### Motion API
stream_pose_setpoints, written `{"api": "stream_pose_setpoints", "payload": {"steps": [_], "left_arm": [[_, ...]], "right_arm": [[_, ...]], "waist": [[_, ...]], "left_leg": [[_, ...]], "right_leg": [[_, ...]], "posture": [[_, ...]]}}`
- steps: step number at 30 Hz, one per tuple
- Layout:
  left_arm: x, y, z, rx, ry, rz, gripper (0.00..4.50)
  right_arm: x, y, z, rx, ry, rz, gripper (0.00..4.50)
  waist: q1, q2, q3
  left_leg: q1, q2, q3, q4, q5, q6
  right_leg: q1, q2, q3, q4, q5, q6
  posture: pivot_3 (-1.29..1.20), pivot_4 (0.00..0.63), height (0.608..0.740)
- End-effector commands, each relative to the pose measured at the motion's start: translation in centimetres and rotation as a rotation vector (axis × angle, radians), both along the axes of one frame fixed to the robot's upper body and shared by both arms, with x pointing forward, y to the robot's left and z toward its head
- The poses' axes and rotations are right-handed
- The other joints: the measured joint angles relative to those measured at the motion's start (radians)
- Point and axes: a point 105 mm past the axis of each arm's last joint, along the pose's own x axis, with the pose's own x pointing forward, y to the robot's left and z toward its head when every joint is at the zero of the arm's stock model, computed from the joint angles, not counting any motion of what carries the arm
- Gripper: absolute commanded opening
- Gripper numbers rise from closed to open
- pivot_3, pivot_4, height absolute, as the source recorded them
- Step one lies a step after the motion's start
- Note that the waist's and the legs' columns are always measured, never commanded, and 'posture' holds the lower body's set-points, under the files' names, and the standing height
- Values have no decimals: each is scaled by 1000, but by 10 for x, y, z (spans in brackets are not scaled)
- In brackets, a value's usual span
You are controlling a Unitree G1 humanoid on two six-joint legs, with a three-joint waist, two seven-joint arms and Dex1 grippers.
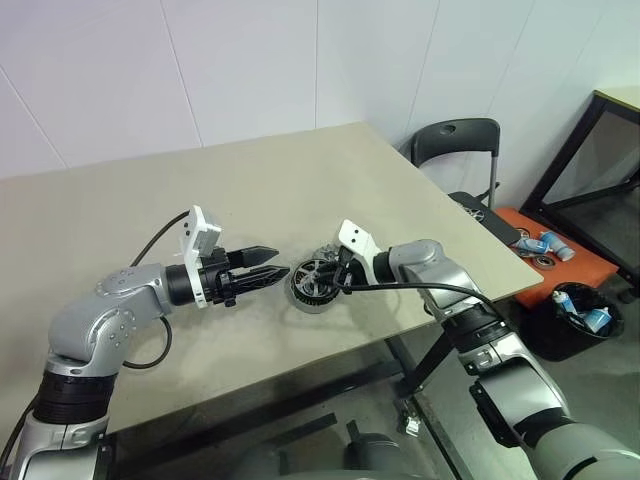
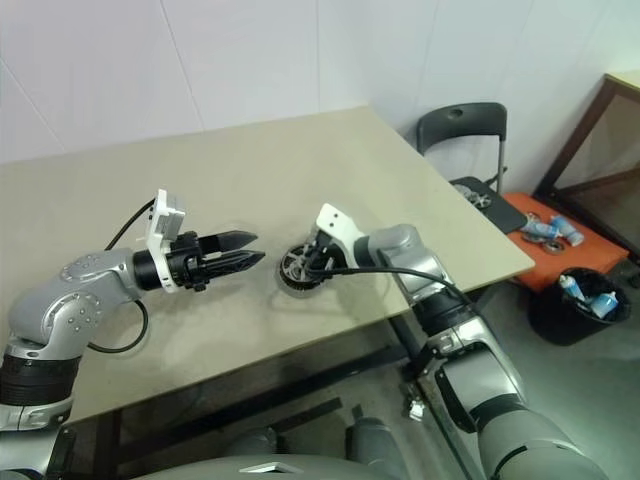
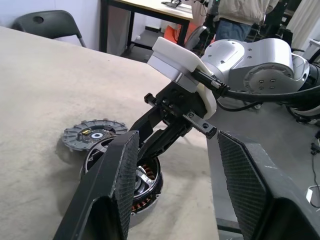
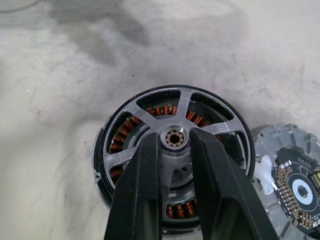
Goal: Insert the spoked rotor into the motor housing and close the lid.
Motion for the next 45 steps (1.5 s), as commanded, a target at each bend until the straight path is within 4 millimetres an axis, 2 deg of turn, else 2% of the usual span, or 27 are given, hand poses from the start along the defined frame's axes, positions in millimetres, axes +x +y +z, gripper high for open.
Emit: {"api": "stream_pose_setpoints", "payload": {"steps": [1, 16, 23, 28, 45], "left_arm": [[2, 4, 4, -4, -29, 10, 2663], [1, 7, -10, -6, -20, 21, 2663], [3, 12, -12, -14, -13, 30, 2663], [3, 13, -14, -9, -8, 34, 2663], [2, 16, -20, 3, 2, 39, 2663]], "right_arm": [[11, 5, 32, 65, -88, -20, 478], [13, 3, 34, 66, -86, -26, 478], [-6, 1, 31, 73, 38, 63, 478], [-5, -2, 21, 37, 27, 42, 478], [-3, 3, 22, 54, 12, 19, 478]], "waist": [[0, 0, 0], [0, 0, 0], [1, 0, 0], [0, 0, 0], [1, 0, 0]], "left_leg": [[0, 0, 0, 0, 0, 0], [-4, 1, 0, -1, 0, 0], [-7, 1, 0, -1, 0, 0], [-9, 0, 0, -1, 0, 0], [-10, 1, 0, -1, 0, 0]], "right_leg": [[0, 0, 0, 0, 0, 0], [-3, -1, 0, -1, 0, 0], [-6, -1, 0, -1, 1, 3], [-8, -1, 0, -1, 1, 3], [-9, -1, 0, -1, 1, 3]], "posture": [[0, 0, 740], [0, 0, 740], [0, 0, 740], [0, 0, 740], [0, 0, 740]]}}
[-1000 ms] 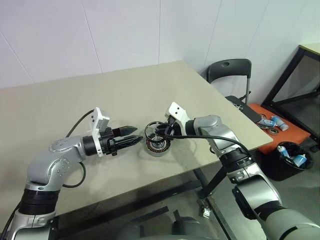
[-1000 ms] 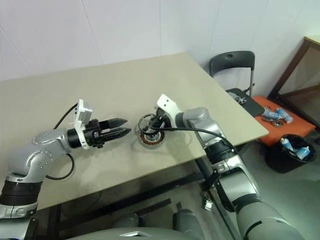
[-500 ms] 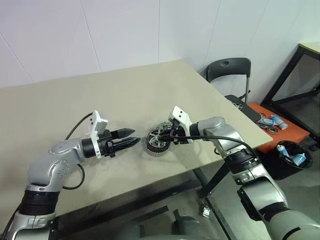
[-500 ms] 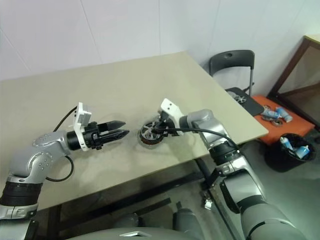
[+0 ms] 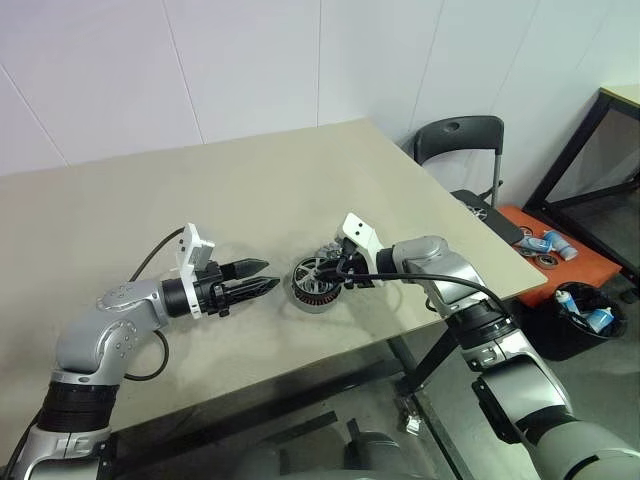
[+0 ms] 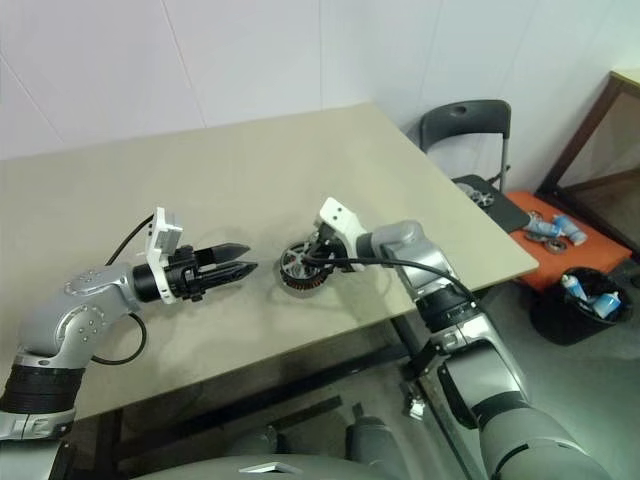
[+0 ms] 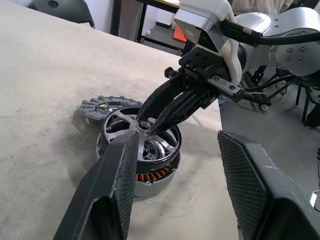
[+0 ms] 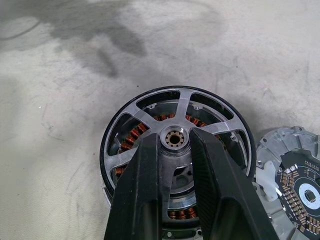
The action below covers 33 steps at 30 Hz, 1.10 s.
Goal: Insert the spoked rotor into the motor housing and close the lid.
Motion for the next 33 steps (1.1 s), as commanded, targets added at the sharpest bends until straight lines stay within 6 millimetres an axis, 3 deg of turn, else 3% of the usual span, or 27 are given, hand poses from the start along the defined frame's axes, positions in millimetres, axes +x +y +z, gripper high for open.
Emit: {"api": "stream_pose_setpoints", "payload": {"steps": [1, 13, 23, 33], "left_arm": [[1, 2, 8, 4, -41, 2, 2663], [2, 3, 5, 8, -28, 9, 2663], [1, 2, 4, 12, -23, 9, 2663], [1, 2, 4, 14, -20, 7, 2663]], "right_arm": [[0, 6, 16, 25, -54, 26, 478], [0, 11, 31, 99, -12, 29, 478], [-4, 10, 15, 35, -32, 46, 478], [-1, 7, 13, 23, -48, 27, 478]], "waist": [[0, 0, 0], [0, 0, 0], [0, 0, 0], [0, 0, 0]], "left_leg": [[0, 0, 0, 0, 0, 0], [0, 0, 0, 0, 0, 0], [0, 0, 0, 0, 0, 0], [0, 0, 0, 0, 0, 0]], "right_leg": [[0, 0, 0, 0, 0, 0], [0, 0, 0, 0, 0, 0], [0, 0, 0, 0, 0, 0], [0, 0, 0, 0, 0, 0]], "posture": [[0, 0, 740], [0, 0, 740], [0, 0, 740], [0, 0, 740]]}}
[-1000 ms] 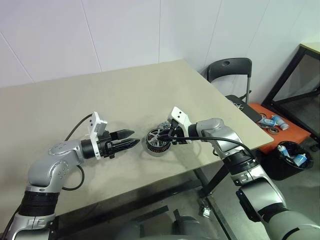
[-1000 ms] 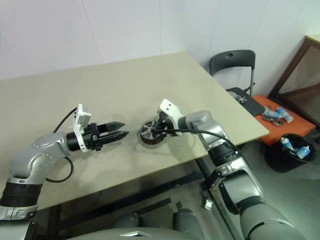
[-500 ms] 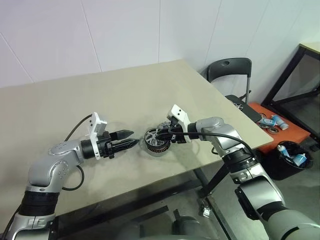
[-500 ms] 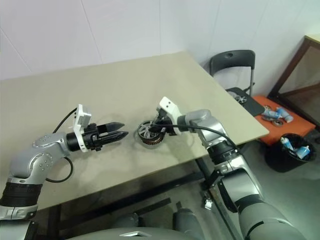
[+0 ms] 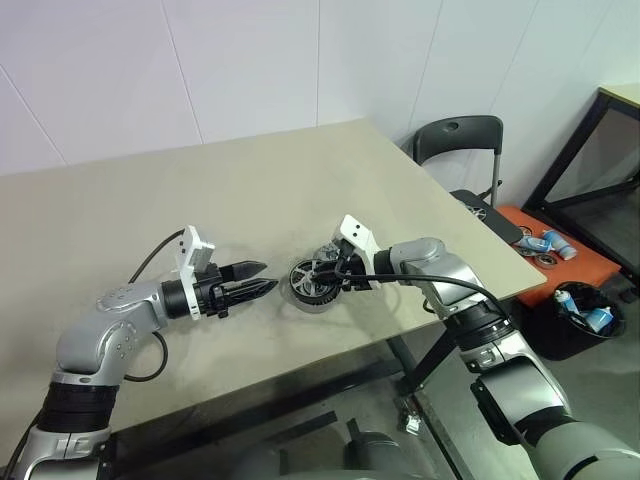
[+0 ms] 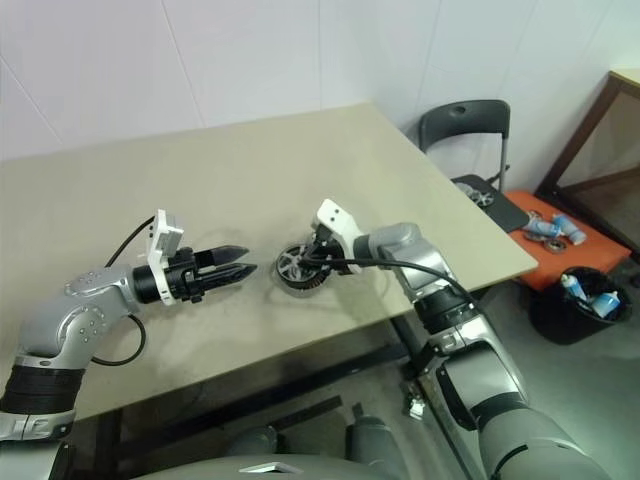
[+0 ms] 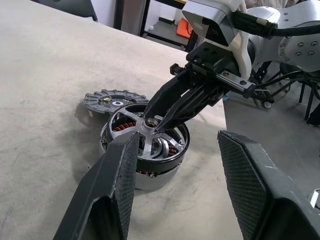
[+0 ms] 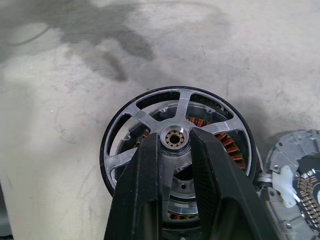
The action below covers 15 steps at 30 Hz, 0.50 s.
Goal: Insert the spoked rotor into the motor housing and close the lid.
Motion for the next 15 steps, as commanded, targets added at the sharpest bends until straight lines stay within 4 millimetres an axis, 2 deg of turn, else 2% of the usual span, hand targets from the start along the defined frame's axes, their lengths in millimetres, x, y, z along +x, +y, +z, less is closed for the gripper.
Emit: {"api": "stream_pose_setpoints", "payload": {"steps": [1, 15], "left_arm": [[0, -1, 8, -2, -33, -6, 2663], [1, -3, 8, -1, -31, -6, 2663]], "right_arm": [[1, 2, 11, 2, -64, 16, 478], [1, -3, 8, -11, -65, 14, 478]], "waist": [[0, 0, 0], [0, 0, 0]], "left_leg": [[0, 0, 0, 0, 0, 0], [0, 0, 0, 0, 0, 0]], "right_leg": [[0, 0, 0, 0, 0, 0], [0, 0, 0, 0, 0, 0]], "posture": [[0, 0, 740], [0, 0, 740]]}}
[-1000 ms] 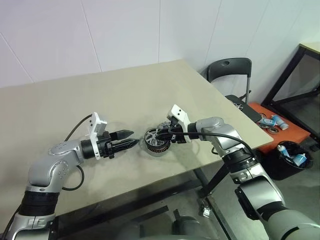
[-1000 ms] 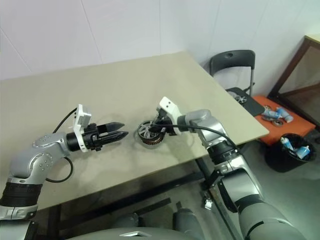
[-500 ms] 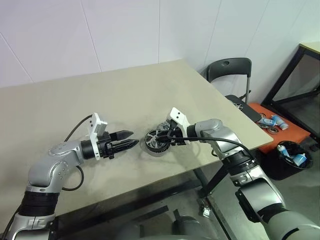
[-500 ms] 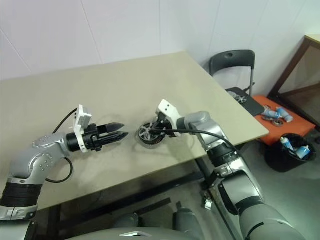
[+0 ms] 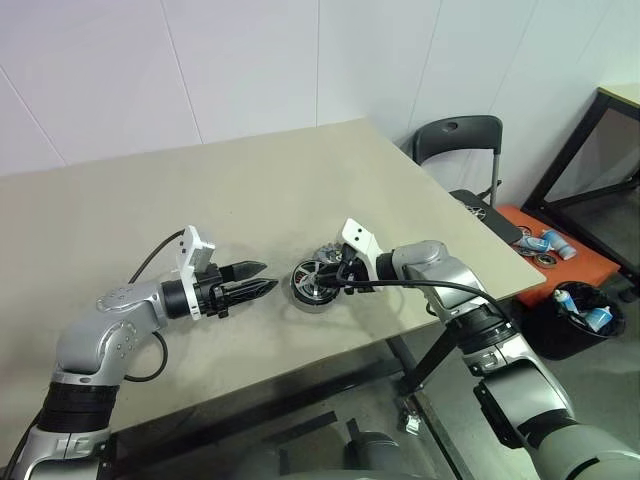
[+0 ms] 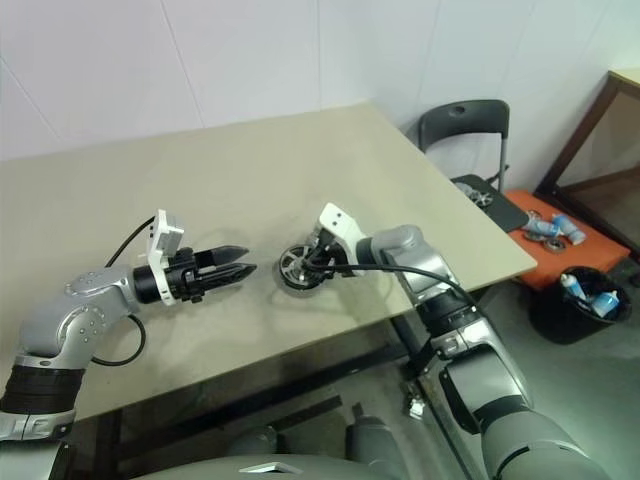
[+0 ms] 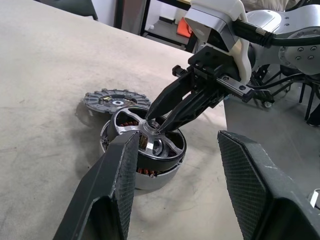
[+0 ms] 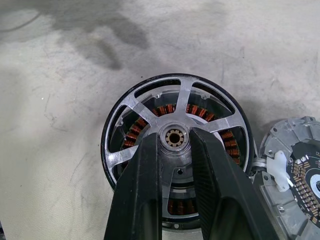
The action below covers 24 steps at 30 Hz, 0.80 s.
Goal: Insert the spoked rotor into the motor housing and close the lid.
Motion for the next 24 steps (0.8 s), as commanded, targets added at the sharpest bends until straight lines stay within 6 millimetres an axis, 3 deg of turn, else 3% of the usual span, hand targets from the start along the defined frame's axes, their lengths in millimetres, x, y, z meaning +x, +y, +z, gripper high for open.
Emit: {"api": "stream_pose_setpoints", "payload": {"steps": [1, 8, 14, 24], "left_arm": [[0, -3, 9, -3, -35, -10, 2663], [2, 3, -1, -3, -26, 5, 2663], [5, 16, -18, -3, -17, 16, 2663], [8, 15, -21, -9, -25, 12, 2663]], "right_arm": [[2, 2, 14, 13, -56, 17, 478], [2, 8, 14, 20, -69, 22, 478], [13, 14, 32, 98, -98, -26, 478], [24, 11, 50, 201, -65, -101, 478]], "waist": [[0, 0, 0], [0, 0, 0], [0, 0, 0], [0, 0, 0]], "left_leg": [[0, 0, 0, 0, 0, 0], [0, 0, 0, 0, 0, 0], [0, -1, 0, 0, 0, 0], [-1, 0, 0, 0, 0, 0]], "right_leg": [[0, 0, 0, 0, 0, 0], [0, 0, 0, 0, 0, 0], [0, 1, 0, 0, 0, 0], [0, -1, 0, 0, 0, 0]], "posture": [[0, 0, 740], [0, 0, 740], [0, 0, 740], [0, 0, 740]]}}
